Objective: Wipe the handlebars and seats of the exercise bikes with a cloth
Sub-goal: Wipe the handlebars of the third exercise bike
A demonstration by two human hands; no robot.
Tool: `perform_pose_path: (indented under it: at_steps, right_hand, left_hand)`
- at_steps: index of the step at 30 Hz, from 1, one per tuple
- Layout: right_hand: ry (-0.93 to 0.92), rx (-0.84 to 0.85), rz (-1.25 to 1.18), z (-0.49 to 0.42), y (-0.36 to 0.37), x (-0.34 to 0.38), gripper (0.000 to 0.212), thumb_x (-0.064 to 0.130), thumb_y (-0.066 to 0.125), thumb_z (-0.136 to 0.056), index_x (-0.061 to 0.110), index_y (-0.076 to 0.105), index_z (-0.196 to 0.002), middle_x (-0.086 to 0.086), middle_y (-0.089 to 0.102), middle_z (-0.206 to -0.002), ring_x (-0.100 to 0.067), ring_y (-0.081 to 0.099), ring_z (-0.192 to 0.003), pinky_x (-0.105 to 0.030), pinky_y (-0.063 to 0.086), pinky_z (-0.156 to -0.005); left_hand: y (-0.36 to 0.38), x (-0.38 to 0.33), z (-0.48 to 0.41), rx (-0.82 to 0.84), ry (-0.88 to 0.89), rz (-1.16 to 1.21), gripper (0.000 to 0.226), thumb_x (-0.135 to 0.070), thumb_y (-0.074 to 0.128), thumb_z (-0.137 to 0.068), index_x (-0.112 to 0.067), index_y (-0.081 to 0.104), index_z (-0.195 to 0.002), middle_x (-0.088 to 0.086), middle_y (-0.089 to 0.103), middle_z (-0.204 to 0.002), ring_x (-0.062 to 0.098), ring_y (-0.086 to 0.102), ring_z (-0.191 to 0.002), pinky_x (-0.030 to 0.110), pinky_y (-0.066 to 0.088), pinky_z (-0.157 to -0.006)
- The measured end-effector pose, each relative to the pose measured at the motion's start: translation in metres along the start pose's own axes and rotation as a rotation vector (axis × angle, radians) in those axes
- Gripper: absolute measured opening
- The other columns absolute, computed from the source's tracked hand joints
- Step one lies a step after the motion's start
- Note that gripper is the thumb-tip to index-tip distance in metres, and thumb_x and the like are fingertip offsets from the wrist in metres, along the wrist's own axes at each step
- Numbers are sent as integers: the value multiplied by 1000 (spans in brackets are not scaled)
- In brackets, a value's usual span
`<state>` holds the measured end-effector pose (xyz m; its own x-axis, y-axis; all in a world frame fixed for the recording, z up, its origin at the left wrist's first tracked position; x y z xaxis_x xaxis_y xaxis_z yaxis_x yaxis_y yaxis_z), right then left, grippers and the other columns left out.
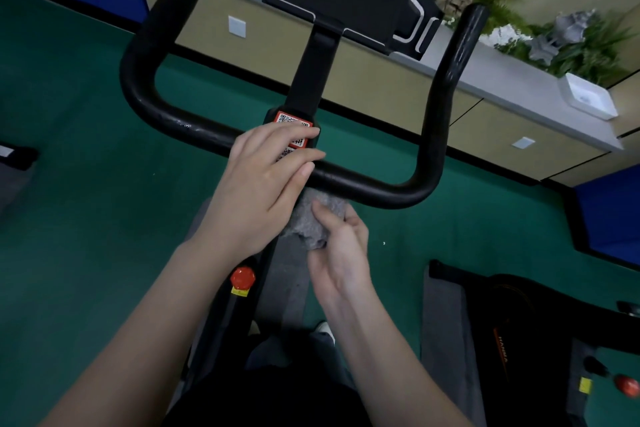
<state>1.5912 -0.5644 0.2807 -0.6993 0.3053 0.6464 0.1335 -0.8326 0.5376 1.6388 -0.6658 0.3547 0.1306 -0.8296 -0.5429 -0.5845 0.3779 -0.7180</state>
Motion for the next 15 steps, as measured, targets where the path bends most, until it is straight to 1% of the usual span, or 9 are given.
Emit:
perform_pose_path:
  at_steps: [3,6,7,8,10,12,13,14,15]
  right_hand:
    - [25,-14,7,-3,0,1,31,-16,50,-88,-7,56,-117,-19,66,-100,-25,65,-84,-34,55,-81]
    - [26,-39,34,-2,-8,8,34,-16,53,-85,-11,55,-118,-21,67,-105,-24,67,-85,-36,54,-85]
    - [18,-56,36,0,-14,12,34,-16,54,-84,-11,56,-118,-20,67,-102,-23,67,-83,-34,55,-83]
    - [3,-85,37,2,-23,18,33,-17,55,-83,-12,56,-115,-18,68,-96,-22,67,-79,-33,56,-79]
    - [-36,-143,29,6,-41,30,26,-15,57,-82,-9,60,-107,-13,70,-85,-19,68,-70,-29,59,-68]
    - [-59,-165,23,9,-47,36,19,-13,57,-82,-6,61,-99,-11,70,-77,-16,68,-63,-24,57,-57]
    - [-60,-155,32,9,-42,33,18,-13,57,-83,-6,59,-99,-11,69,-77,-16,66,-62,-23,55,-56]
    - [-54,-139,42,7,-35,27,20,-13,57,-84,-7,57,-102,-12,67,-78,-17,65,-63,-24,55,-59]
    - [-39,-121,42,6,-27,20,23,-14,57,-84,-7,56,-107,-14,65,-81,-18,64,-67,-27,54,-66]
  left_hand:
    - [1,0,0,-1,4,-6,34,-23,38,-99,-14,67,-112,-2,56,-131,19,44,-125,29,25,-103]
    - [2,0,0,-2,12,-12,34,-23,38,-99,-14,67,-113,-2,55,-131,19,45,-125,31,25,-103]
    - [2,1,0,-3,14,-13,34,-23,38,-99,-14,67,-113,-1,55,-131,19,45,-125,31,25,-104]
    - [2,1,0,-4,15,-13,34,-23,38,-99,-14,67,-112,-1,56,-131,19,45,-125,31,25,-104]
    - [2,1,0,-13,13,-10,34,-23,38,-99,-14,67,-112,-1,56,-131,19,45,-125,32,25,-104]
    - [3,1,0,-29,8,-16,32,-23,39,-99,-13,67,-111,-1,56,-130,19,45,-124,32,26,-104]
    - [3,0,0,-38,8,-24,31,-22,40,-98,-13,68,-110,-1,57,-129,20,45,-123,32,26,-104]
    - [3,-1,0,-47,10,-35,30,-21,41,-98,-13,68,-109,-1,57,-129,20,46,-123,32,26,-103]
    - [3,-2,0,-51,12,-45,30,-21,41,-98,-14,68,-109,-1,57,-129,20,45,-123,31,26,-103]
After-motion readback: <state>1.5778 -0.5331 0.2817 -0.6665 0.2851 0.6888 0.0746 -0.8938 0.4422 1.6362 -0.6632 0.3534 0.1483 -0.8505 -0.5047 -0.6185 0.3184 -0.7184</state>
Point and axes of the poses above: each hand's wrist, its own z-axis away from the middle knuckle, its own y-axis out of the palm, x = y × z, the point moved 7 cm from there along -z, towards the middle knuckle
